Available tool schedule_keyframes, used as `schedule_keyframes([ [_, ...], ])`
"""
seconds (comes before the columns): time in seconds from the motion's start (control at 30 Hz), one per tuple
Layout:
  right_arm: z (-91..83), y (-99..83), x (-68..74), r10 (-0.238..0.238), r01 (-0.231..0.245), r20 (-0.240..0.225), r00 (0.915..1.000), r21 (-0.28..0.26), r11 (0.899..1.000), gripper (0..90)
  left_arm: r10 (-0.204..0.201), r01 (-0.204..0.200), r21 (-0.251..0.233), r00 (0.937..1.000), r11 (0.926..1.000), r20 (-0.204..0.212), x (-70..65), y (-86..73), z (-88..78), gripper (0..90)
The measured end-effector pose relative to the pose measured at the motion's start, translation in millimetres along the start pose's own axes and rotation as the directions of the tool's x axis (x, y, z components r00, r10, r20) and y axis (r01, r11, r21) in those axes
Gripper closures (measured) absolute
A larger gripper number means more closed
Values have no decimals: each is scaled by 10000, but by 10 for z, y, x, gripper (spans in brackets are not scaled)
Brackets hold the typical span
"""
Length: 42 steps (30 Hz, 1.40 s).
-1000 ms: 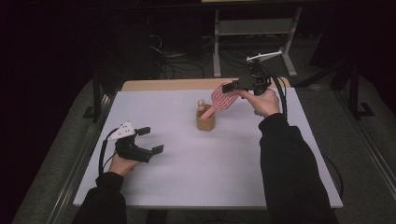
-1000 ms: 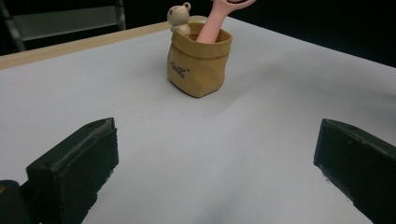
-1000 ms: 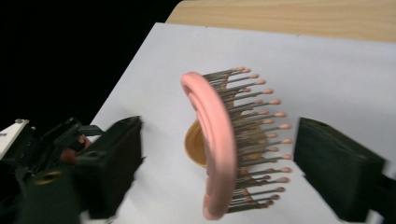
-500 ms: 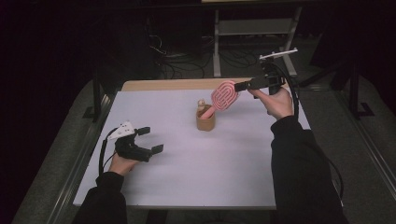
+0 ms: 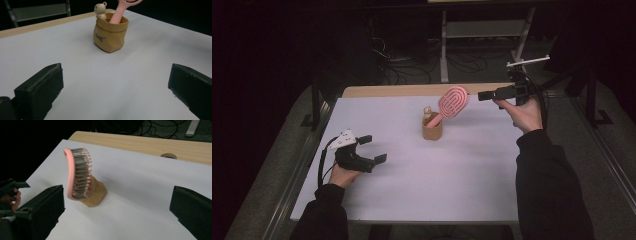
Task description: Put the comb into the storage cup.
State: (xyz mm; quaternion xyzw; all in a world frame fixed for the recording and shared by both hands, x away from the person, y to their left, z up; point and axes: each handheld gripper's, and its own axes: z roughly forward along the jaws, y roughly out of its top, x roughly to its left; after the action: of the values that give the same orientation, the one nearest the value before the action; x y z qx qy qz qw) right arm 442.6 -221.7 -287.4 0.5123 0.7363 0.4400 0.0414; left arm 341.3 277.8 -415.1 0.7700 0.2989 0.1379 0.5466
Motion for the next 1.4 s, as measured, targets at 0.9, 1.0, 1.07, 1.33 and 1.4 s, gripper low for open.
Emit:
schedule_keyframes([
  [0.9,-200,-450,-209,-699,726,632,9956,-421,9965,0,-115,115,-20,9998,9999,-189,25,-9,-9,0],
  [1.0,-227,-486,-235,-660,693,652,9957,-510,9963,0,-99,98,-9,9998,10000,-168,17,-8,-4,0],
  [1.07,-257,-537,-272,-614,652,695,9957,-530,9965,0,-107,107,-2,9998,9999,-148,16,-10,-1,0],
  [1.33,-298,-665,-348,-530,569,725,9960,-535,9969,0,-142,142,24,9998,9999,-144,21,-13,1,0],
  [1.4,-302,-679,-353,-553,593,751,9956,-525,9969,0,-143,144,40,9998,9999,-154,22,-14,3,0],
])
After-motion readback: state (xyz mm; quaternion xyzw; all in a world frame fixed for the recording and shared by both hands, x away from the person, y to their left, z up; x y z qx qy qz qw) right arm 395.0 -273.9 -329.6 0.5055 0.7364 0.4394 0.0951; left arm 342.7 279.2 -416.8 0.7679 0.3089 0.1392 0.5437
